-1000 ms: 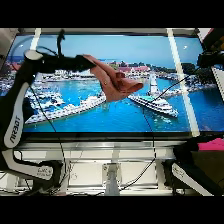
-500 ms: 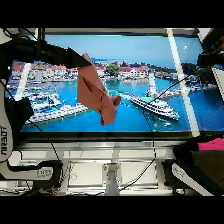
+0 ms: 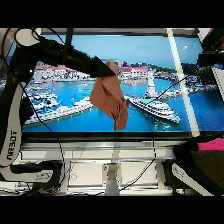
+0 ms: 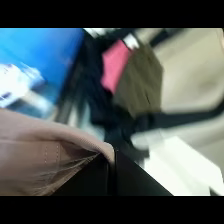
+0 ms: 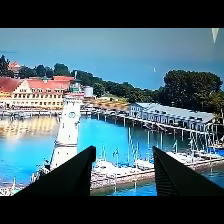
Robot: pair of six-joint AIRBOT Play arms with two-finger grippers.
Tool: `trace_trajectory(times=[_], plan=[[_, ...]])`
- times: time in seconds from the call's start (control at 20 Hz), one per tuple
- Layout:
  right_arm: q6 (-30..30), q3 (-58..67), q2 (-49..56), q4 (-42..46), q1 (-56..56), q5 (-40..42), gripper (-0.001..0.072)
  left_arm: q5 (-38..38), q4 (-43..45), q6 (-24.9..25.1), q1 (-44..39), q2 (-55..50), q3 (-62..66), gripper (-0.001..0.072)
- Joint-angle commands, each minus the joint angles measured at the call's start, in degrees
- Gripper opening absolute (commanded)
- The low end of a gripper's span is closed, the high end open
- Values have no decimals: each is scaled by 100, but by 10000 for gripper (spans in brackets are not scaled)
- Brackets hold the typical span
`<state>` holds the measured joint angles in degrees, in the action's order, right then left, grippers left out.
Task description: Fold the clothes and pants, and hang the long-sleeved shirts on hangers.
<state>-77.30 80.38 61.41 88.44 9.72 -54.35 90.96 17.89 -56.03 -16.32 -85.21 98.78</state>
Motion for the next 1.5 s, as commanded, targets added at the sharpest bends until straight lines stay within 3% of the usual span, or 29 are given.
trace_trajectory(times=[0.0, 0.1, 0.2, 0.4, 0.5, 0.6, 0.7, 0.8, 1.0, 1.35, 1.4, 1.45], plan=[[0, 4, -4, 138, 4, -9, 406, 1080, 66, 461, -22, -4, 22, 17], [0, 2, -4, 136, 4, -13, 407, 1237, 313, 461, 367, -4, 22, 17], [0, 2, -4, 138, 4, -13, 406, 1088, 1215, 437, 789, -4, 15, 17], [0, 2, -4, 125, 4, -13, 407, -63, 3895, 404, 1244, -201, 15, 17], [0, 2, -4, 50, 4, -13, 406, -553, 4472, 636, 1300, -511, 15, 17], [0, 2, -4, 2, 4, -15, 406, -872, 4516, 1060, 1303, -955, 15, 17], [2, 2, -4, 7, 4, -17, 406, -1014, 4513, 1054, 1318, -1445, 15, 16], [24, 2, -4, 15, 4, -35, 407, -1224, 4642, 828, 1349, -1814, 15, 16], [44, 2, -4, 13, 4, -28, 406, -2535, 5661, 22, 1362, -1939, 15, 17], [225, 0, 92, -282, 0, -22, 406, -3679, 5711, 31, 1360, -1939, 15, 18], [483, -22, 164, -293, 0, -31, 398, -3742, 5711, 31, 1355, -1939, 15, 18], [697, -50, 236, -317, 0, -59, 336, -3773, 5711, 31, 1353, -1941, 15, 18]])
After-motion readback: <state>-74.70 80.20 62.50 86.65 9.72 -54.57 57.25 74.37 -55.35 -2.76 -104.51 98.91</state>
